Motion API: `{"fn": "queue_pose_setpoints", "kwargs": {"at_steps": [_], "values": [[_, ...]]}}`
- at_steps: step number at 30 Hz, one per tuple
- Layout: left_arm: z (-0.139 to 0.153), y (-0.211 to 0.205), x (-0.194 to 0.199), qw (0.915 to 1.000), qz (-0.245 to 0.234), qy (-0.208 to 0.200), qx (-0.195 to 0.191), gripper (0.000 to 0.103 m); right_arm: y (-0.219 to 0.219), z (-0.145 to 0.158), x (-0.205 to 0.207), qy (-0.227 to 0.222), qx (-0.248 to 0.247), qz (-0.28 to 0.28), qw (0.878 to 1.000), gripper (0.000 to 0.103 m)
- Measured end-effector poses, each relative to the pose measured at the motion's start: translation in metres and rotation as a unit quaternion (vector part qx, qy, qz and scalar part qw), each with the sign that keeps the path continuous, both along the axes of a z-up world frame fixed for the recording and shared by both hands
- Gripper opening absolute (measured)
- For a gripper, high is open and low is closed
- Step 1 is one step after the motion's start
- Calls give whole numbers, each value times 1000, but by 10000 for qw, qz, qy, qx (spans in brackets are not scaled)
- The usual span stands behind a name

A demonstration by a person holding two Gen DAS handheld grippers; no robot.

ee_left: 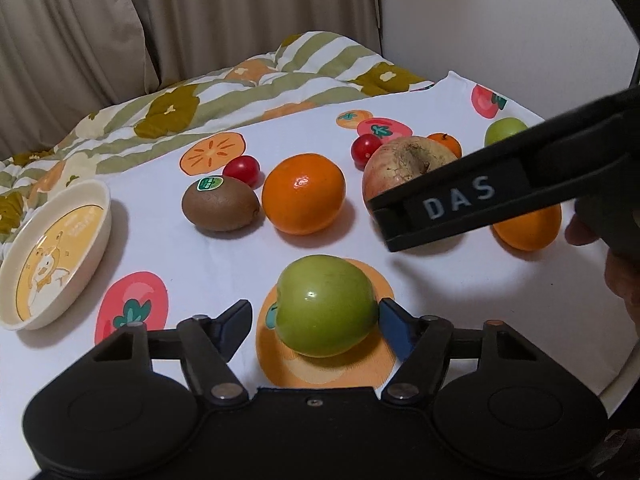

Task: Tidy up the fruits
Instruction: 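Grasp the green apple with the left tool while the right tool grasps the red apple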

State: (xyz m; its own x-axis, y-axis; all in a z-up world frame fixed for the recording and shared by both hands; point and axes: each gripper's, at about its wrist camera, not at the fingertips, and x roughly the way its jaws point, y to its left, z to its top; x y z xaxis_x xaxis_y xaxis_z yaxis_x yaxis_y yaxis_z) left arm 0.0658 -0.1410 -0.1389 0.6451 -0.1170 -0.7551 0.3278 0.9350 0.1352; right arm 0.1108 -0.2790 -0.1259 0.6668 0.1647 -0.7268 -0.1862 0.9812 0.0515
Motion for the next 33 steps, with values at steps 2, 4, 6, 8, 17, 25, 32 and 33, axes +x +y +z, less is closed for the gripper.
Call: {"fn": "queue_pose_setpoints", "kwargs": {"at_steps": [2, 4, 6, 8, 17, 25, 32, 33], "values": [[-1, -1, 0, 10000, -5, 2, 4, 67, 1, -2, 3, 11, -3, 38, 10000, 103], [-3, -3, 2, 10000, -21, 31, -25, 62, 2, -4, 5, 28, 7, 55, 10000, 103], [-4, -3, 2, 10000, -43, 51, -45, 61, 2, -5, 7, 63, 37, 54, 10000, 103], [-4, -5, 2, 10000, -61, 29, -14, 61, 3, -6, 8, 87, 67, 57, 9999, 102], [-3, -2, 0, 9999, 18, 71, -119, 60, 4, -8, 14, 101, 59, 81, 9999, 99], [-3, 3, 0, 9998, 86, 31, -163, 60, 6, -14, 22, 103, 11, 87, 9999, 92], [-4, 6, 0, 9997, 125, -15, -200, 60, 5, -15, 21, 68, 87, 16, 9999, 91], [-4, 6, 0, 9997, 131, -23, -198, 60, 4, -15, 21, 77, 116, -10, 9999, 91]]}}
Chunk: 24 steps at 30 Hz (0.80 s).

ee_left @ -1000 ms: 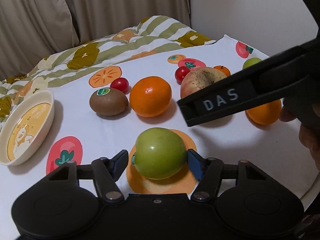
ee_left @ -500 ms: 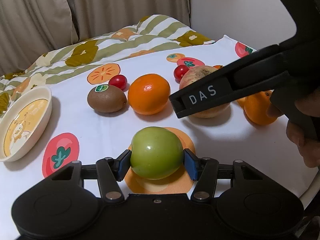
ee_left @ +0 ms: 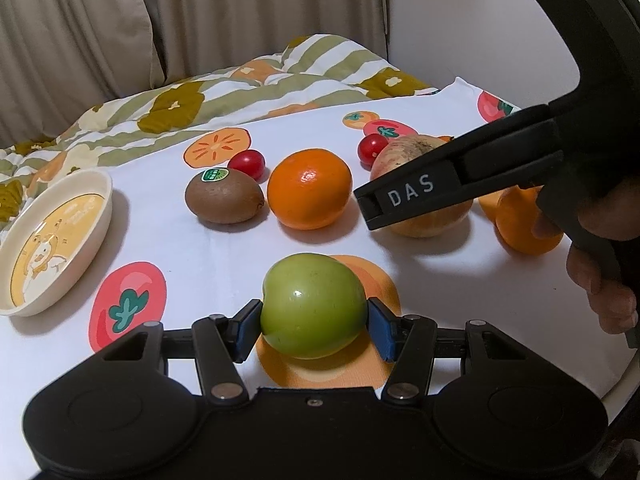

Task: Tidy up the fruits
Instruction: 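Grasp the green apple with the left tool while the right tool grasps the red apple, then carry the green apple with the left tool while the right tool carries the red apple toward the duck bowl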

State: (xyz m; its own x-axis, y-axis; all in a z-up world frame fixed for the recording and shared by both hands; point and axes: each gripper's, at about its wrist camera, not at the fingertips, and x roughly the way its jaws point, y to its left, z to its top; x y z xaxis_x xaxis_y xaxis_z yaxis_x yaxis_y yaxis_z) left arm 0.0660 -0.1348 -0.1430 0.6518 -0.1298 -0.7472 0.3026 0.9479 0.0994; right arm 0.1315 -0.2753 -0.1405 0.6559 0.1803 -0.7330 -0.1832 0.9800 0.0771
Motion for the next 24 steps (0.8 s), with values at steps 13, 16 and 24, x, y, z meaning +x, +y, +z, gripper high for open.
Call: {"fn": "queue_pose_setpoints", "kwargs": {"at_steps": [13, 16, 24], "values": [[31, 20, -7, 9989, 335, -284, -136, 60, -2, 28, -12, -154, 108, -64, 9998, 91], [47, 28, -13, 9978, 517, -381, -187, 60, 1, 46, -15, -220, 133, -34, 9997, 91], [95, 57, -28, 9926, 1008, -633, -224, 60, 23, 98, -29, -447, 129, 284, 9985, 91]]}}
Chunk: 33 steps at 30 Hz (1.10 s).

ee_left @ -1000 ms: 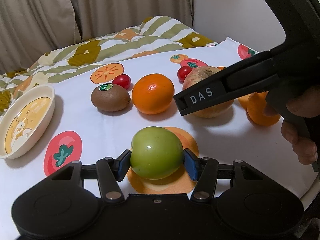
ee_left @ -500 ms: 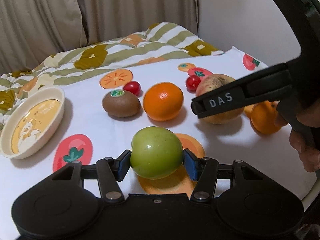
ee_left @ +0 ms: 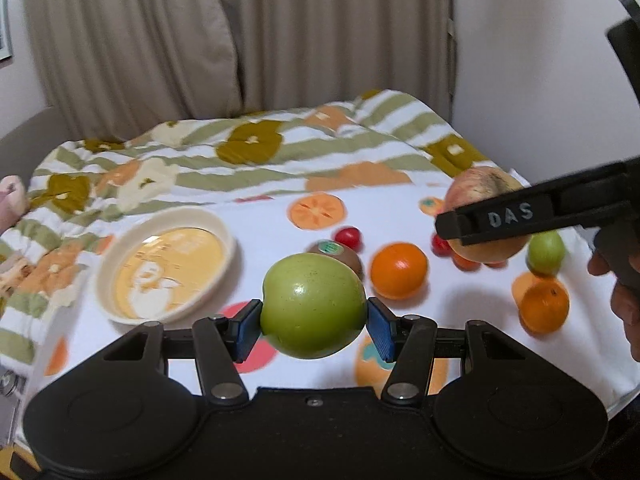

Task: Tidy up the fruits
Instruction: 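Carry the green apple with the left tool while the right tool carries the red apple toward the duck bowl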

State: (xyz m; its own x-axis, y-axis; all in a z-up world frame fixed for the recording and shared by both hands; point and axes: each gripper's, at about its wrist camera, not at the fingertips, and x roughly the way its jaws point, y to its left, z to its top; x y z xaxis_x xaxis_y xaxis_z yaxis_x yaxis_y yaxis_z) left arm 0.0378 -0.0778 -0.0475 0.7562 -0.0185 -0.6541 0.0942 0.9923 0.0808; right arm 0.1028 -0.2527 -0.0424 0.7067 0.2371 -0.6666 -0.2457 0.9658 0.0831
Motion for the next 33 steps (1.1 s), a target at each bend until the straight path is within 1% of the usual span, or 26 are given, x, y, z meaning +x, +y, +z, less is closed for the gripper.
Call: {"fn": "queue_pose_setpoints", "kwargs": {"at_steps": [6, 10, 16, 20, 24, 30, 33], "values": [[25, 40, -2, 9995, 256, -150, -49, 60, 35, 29, -6, -144, 29, 230, 9996, 91], [35, 70, 2, 9993, 257, -259, 36, 60, 65, 41, -4, -185, 113, 275, 9994, 91], [41, 121, 27, 9994, 197, -281, 59, 60, 122, 50, 10, -211, 95, 194, 9995, 91], [34, 152, 52, 9996, 77, -243, 130, 60, 160, 45, 27, -142, 112, 107, 9998, 91], [22, 179, 80, 9994, -161, -194, 222, 60, 192, 36, 48, -69, 105, -44, 9999, 91], [-5, 207, 124, 9985, -485, -20, 242, 60, 231, 17, 81, 82, 29, -295, 9995, 91], [-18, 216, 144, 9977, -629, 64, 250, 60, 243, 7, 95, 158, 1, -450, 9989, 91]]}}
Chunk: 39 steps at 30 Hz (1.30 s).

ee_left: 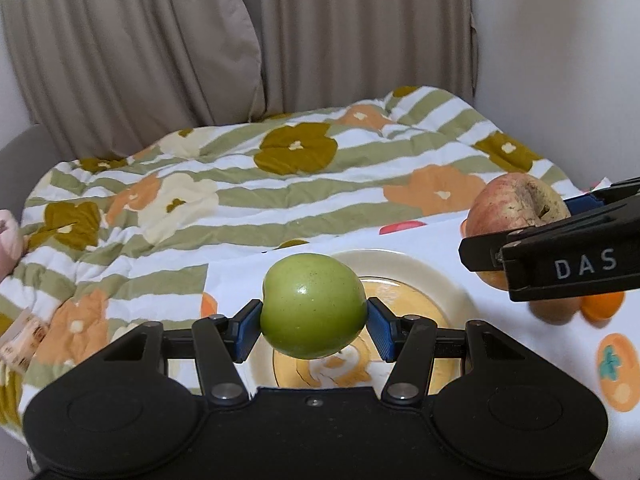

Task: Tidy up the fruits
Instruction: 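Carry the green apple with the left tool while the right tool carries the red apple toward the duck bowl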

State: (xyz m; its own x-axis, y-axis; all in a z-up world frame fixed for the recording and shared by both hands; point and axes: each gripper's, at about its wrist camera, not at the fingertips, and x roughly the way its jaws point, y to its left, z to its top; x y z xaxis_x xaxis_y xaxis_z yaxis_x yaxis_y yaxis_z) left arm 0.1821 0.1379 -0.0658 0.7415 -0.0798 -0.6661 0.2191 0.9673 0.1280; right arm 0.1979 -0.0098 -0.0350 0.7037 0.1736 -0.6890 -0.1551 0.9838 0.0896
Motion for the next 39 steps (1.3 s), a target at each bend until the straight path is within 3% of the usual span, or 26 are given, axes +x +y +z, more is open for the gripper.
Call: {"fn": "queue_pose_setpoints", "kwargs": {"at_steps": [12, 25, 27, 29, 30, 39], "values": [[-45, 4, 55, 9977, -549, 367, 155, 60, 12, -37, 33, 399, -20, -459, 9981, 91], [-63, -6, 72, 9937, -887, 609, 322, 61, 10, -42, 41, 481, -57, -596, 9970, 91], [-59, -4, 70, 9941, -912, 529, 267, 68, 10, -42, 43, 489, -44, -597, 9970, 91], [-51, -2, 66, 9948, -933, 351, 224, 92, 10, -41, 43, 475, -50, -596, 9971, 91], [-47, 0, 62, 9951, -928, 253, 231, 95, 10, -42, 43, 469, -52, -596, 9971, 91], [-36, 16, 42, 9957, -800, 387, 261, 96, 20, -48, 47, 350, -143, -188, 9991, 91]]}}
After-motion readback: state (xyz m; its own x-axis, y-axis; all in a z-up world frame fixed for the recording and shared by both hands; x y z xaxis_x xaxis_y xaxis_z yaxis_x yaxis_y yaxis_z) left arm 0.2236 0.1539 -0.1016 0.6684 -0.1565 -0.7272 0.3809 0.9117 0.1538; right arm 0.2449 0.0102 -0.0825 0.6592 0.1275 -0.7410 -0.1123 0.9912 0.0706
